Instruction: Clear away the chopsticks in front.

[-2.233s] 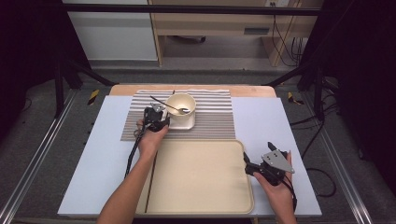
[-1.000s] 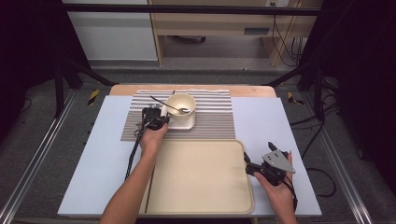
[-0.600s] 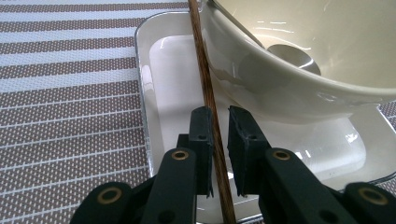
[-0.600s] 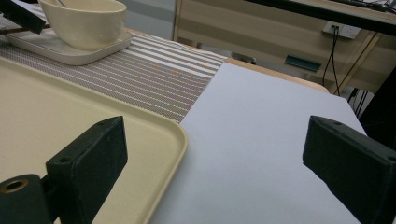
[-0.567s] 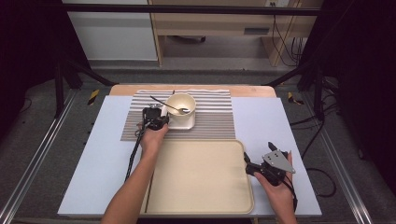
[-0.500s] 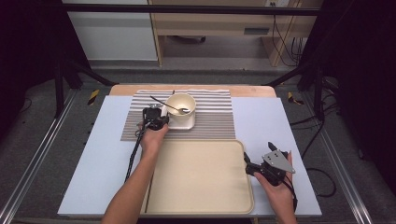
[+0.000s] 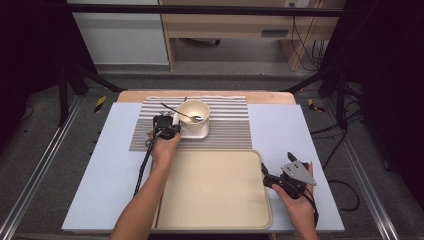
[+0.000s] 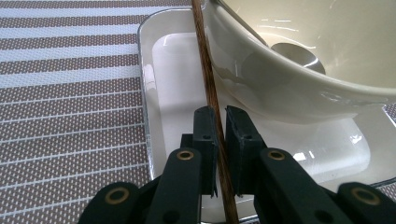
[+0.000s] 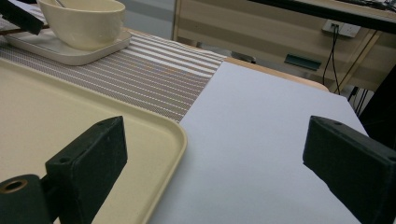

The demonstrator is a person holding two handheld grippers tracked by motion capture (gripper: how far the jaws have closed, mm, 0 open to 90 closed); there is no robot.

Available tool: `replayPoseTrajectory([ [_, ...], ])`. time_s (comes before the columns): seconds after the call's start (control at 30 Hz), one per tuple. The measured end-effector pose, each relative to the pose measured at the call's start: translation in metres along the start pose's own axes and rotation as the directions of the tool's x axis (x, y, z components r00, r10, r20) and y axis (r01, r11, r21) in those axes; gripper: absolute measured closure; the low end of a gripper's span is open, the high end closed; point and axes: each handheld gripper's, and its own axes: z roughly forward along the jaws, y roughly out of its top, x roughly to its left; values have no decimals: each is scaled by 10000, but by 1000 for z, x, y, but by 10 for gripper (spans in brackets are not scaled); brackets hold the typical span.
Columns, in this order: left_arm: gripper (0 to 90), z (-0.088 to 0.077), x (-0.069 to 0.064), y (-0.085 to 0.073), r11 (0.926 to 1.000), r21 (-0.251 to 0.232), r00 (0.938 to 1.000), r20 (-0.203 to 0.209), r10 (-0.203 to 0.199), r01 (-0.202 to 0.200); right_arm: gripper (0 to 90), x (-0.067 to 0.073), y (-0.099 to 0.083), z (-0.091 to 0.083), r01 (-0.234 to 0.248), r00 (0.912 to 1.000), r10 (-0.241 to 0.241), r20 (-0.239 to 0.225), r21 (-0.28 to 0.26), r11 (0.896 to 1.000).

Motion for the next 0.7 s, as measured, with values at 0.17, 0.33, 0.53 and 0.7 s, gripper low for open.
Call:
replayPoseTrajectory([
  [0.17,843,0,1,0,9999,-45,9998,-157,-141,141,66,0,0,0,-26,10000,26,-3,-2,10000],
  [0.33,850,0,1,0,9998,-40,9994,-282,-191,190,66,0,0,0,-2,10000,2,-15,8,10000],
  [0.53,852,1,0,0,9998,-84,9993,-313,-192,190,66,0,0,0,-39,10000,39,-19,5,10000],
  [0.7,853,0,1,0,9997,-80,9992,-315,-248,246,66,0,0,0,-43,10000,43,-18,-3,10000],
])
